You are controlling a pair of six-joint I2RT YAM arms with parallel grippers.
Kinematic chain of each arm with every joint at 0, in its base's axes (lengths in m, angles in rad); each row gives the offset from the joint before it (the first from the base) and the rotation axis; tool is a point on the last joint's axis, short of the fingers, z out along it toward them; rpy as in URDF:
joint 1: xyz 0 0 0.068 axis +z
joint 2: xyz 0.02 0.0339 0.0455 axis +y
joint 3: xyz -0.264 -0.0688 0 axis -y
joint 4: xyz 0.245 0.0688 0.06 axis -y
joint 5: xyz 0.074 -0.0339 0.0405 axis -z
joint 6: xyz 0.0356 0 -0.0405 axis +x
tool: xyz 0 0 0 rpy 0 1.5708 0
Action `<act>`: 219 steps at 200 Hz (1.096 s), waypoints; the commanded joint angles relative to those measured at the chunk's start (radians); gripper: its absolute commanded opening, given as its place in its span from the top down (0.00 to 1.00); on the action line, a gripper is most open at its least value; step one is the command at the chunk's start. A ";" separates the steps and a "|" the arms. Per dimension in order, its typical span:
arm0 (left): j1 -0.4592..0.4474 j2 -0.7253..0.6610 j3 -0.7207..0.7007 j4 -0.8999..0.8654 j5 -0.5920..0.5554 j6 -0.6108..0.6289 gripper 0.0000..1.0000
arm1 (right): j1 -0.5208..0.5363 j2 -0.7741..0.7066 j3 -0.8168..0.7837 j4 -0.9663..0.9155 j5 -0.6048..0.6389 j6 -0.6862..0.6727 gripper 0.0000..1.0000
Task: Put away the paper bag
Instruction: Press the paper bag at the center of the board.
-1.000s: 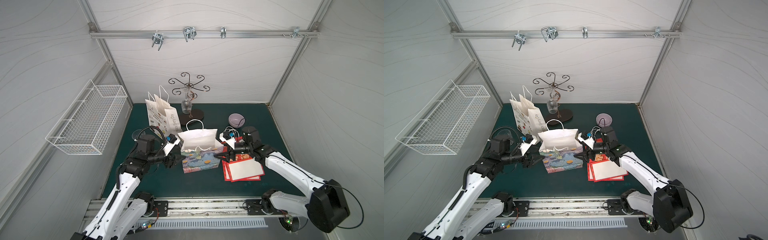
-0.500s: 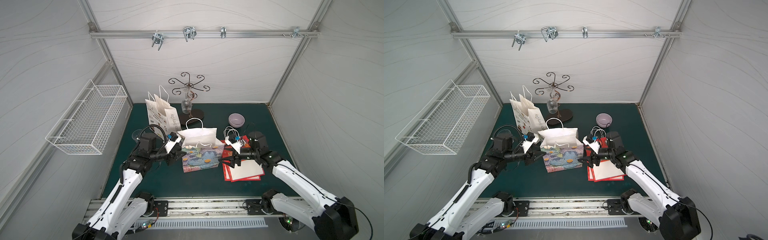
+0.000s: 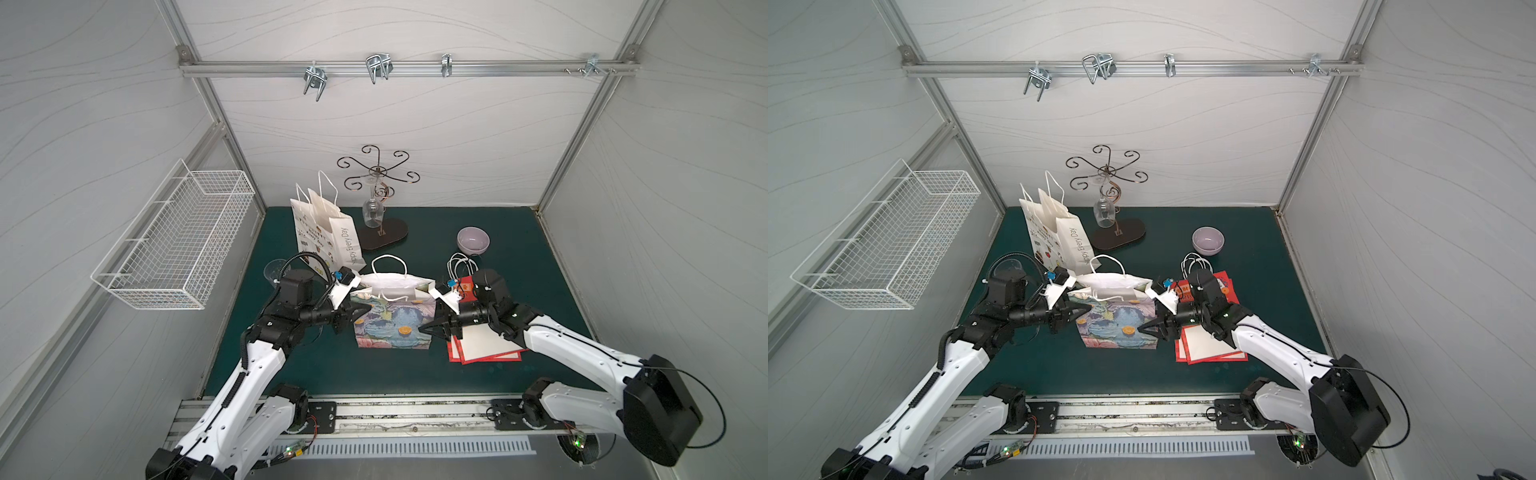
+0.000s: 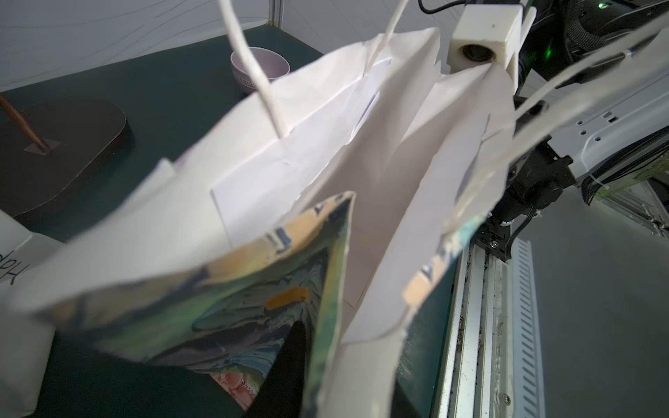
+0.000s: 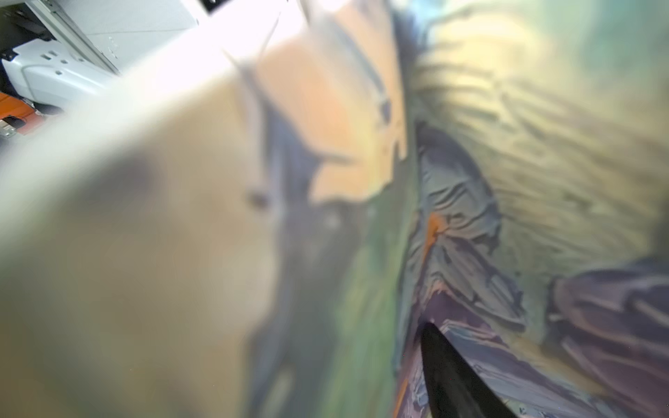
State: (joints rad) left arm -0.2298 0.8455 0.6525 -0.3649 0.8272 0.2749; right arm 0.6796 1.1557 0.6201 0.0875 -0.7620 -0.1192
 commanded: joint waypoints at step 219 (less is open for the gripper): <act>0.001 -0.056 -0.090 0.200 -0.087 -0.130 0.92 | 0.039 0.103 -0.089 0.345 -0.039 0.166 0.18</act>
State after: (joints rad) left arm -0.2298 0.7872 0.5583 -0.2081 0.7475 0.1528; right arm 0.7094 1.3075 0.5320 0.2916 -0.6907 0.0551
